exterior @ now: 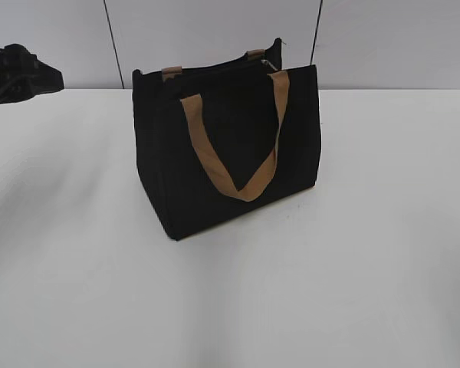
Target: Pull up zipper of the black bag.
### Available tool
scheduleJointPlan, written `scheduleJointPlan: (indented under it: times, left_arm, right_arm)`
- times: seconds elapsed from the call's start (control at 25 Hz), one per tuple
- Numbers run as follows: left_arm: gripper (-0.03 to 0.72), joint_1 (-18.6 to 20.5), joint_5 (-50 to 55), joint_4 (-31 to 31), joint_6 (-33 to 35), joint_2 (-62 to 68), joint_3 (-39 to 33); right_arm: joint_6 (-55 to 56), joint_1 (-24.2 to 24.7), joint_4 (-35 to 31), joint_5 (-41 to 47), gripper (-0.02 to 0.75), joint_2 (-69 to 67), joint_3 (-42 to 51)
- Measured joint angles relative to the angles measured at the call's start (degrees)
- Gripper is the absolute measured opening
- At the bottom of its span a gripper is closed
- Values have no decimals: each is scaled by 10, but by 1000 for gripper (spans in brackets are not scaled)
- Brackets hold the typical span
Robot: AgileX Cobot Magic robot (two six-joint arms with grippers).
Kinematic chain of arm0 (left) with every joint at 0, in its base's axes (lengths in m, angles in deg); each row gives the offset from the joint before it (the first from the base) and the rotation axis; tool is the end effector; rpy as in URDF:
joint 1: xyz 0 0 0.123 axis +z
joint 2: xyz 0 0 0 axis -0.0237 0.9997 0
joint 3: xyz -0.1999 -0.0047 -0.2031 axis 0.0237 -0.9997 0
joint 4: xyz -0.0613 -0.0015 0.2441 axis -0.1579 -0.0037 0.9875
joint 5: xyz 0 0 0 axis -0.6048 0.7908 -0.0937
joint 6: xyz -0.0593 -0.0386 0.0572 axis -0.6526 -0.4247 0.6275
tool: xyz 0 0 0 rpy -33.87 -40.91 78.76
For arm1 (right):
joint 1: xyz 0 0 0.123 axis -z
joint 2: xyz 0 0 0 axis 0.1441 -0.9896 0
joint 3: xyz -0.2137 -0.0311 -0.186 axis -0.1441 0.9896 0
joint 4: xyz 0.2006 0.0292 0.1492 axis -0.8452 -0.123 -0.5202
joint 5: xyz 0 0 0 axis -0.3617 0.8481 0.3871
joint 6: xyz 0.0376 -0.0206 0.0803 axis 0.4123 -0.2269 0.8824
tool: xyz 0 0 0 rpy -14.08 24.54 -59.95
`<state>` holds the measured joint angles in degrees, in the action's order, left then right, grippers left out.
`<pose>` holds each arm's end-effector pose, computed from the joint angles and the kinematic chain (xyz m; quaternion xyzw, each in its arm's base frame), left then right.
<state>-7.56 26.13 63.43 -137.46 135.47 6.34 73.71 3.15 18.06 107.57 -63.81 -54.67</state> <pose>0.2963 -0.0591 0.2540 0.0322 0.8717 -0.2017 0.4454 0.0225 0.0152 0.2846 -0.1201 0.9185 0.0628 0.3716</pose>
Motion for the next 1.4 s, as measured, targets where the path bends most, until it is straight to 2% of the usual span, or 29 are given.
scheduleJointPlan:
  times: [0.2, 0.4, 1.16, 1.4]
  left_arm:
    - [496, 0, 0, 0, 0, 0, 0]
    - [496, 0, 0, 0, 0, 0, 0]
    - [496, 0, 11, 0, 0, 0, 0]
    - [496, -3, 111, 0, 0, 0, -8]
  right_arm:
    - [-19, 0, 11, -6, 344, 88, 34]
    - [-20, 0, 18, -48, 344, 155, 53]
    - [-10, 0, 30, -58, 344, 157, 58]
    - [-10, 0, 30, -58, 344, 157, 58]
